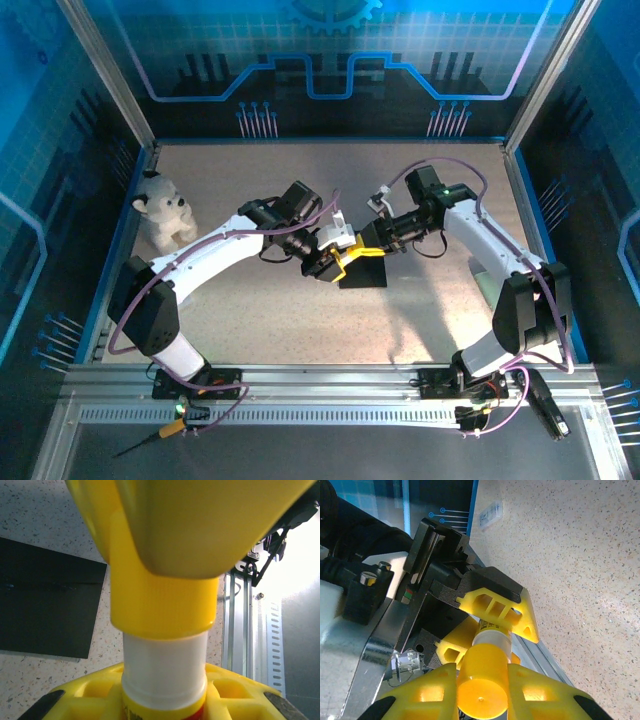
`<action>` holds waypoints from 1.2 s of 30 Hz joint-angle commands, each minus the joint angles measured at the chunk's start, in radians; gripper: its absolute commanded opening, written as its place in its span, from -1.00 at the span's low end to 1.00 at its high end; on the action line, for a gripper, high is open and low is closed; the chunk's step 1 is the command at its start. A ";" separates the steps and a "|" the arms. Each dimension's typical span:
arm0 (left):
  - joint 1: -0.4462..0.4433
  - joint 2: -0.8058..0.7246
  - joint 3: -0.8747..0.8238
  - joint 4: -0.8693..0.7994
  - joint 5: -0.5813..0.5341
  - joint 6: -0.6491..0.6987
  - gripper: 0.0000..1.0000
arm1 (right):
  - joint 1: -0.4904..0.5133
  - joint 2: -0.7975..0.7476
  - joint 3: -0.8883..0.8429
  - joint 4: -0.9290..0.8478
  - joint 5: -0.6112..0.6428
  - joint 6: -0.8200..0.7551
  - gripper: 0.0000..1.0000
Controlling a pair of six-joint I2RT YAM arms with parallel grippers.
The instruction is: Place the letter into the envelope and seal it
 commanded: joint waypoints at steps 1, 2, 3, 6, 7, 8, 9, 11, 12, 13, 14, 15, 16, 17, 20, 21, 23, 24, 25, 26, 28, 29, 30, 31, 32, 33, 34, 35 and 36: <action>0.008 0.012 0.024 -0.005 0.041 0.016 -1.00 | 0.019 0.015 -0.014 -0.002 -0.005 0.008 -0.53; 0.008 0.012 0.023 -0.005 0.040 0.015 -1.00 | 0.018 0.016 -0.014 -0.008 -0.005 0.004 -0.53; 0.009 0.011 0.023 -0.004 0.040 0.015 -1.00 | 0.019 0.015 -0.014 -0.016 -0.003 -0.003 -0.53; 0.008 0.009 0.026 -0.003 0.040 0.016 -1.00 | 0.020 0.021 -0.012 -0.046 0.006 -0.026 -0.53; 0.008 0.009 0.026 -0.003 0.040 0.016 -1.00 | 0.020 0.023 -0.012 -0.054 0.004 -0.034 -0.53; 0.007 0.010 0.027 -0.004 0.042 0.016 -1.00 | 0.020 0.026 -0.013 -0.066 0.002 -0.042 -0.53; 0.007 0.011 0.030 -0.004 0.042 0.017 -1.00 | 0.022 0.027 -0.013 -0.067 0.003 -0.043 -0.53; 0.008 0.012 0.028 -0.003 0.043 0.016 -1.00 | 0.023 0.030 -0.012 -0.070 -0.003 -0.046 -0.53; 0.008 0.013 0.029 -0.004 0.043 0.017 -1.00 | 0.026 0.031 -0.013 -0.067 -0.006 -0.043 -0.53; 0.008 0.013 0.029 -0.003 0.043 0.016 -1.00 | 0.029 0.031 -0.011 -0.065 -0.006 -0.041 -0.53; 0.008 0.015 0.029 -0.003 0.043 0.016 -1.00 | 0.032 0.033 -0.008 -0.068 -0.011 -0.045 -0.53; 0.007 0.015 0.029 -0.003 0.042 0.017 -1.00 | 0.035 0.037 -0.008 -0.072 -0.017 -0.048 -0.53; 0.008 0.015 0.029 -0.005 0.043 0.016 -1.00 | 0.036 0.038 -0.008 -0.074 -0.015 -0.050 -0.53; 0.006 0.015 0.028 -0.005 0.043 0.016 -1.00 | 0.037 0.038 -0.009 -0.076 -0.006 -0.051 -0.53; 0.007 0.015 0.030 -0.003 0.047 0.015 -1.00 | 0.039 0.037 -0.022 -0.055 -0.009 -0.039 -0.53; 0.008 0.015 0.033 -0.003 0.048 0.015 -1.00 | 0.040 0.035 -0.027 -0.041 -0.013 -0.029 -0.53; 0.007 0.015 0.032 0.001 0.049 0.010 -1.00 | 0.045 0.032 -0.039 -0.011 -0.014 -0.006 -0.54; 0.007 0.014 0.031 0.004 0.051 0.008 -1.00 | 0.047 0.032 -0.044 -0.001 -0.016 0.001 -0.54; 0.006 0.012 0.031 0.008 0.054 0.006 -1.00 | 0.051 0.033 -0.047 0.006 -0.015 0.006 -0.54; 0.006 0.010 0.033 0.012 0.057 0.005 -1.00 | 0.054 0.033 -0.052 0.017 -0.009 0.014 -0.54; 0.007 0.008 0.036 0.015 0.063 -0.001 -1.00 | 0.057 0.032 -0.063 0.034 -0.004 0.025 -0.54; 0.006 0.007 0.039 0.017 0.065 -0.003 -1.00 | 0.059 0.031 -0.071 0.048 -0.003 0.036 -0.54; 0.006 0.006 0.042 0.017 0.065 -0.005 -1.00 | 0.061 0.031 -0.076 0.058 -0.005 0.044 -0.54; 0.006 0.003 0.044 0.020 0.068 -0.006 -1.00 | 0.064 0.031 -0.081 0.066 -0.006 0.051 -0.54; 0.005 0.001 0.044 0.023 0.069 -0.009 -1.00 | 0.066 0.031 -0.085 0.073 -0.005 0.056 -0.55; 0.006 -0.002 0.046 0.027 0.071 -0.012 -1.00 | 0.069 0.031 -0.087 0.076 -0.004 0.059 -0.54; 0.004 -0.006 0.044 0.032 0.074 -0.015 -1.00 | 0.071 0.029 -0.092 0.082 0.003 0.063 -0.55; 0.005 -0.011 0.044 0.038 0.078 -0.019 -1.00 | 0.071 0.027 -0.098 0.090 0.014 0.070 -0.55; 0.003 -0.014 0.044 0.043 0.084 -0.023 -1.00 | 0.071 0.026 -0.101 0.096 0.016 0.073 -0.55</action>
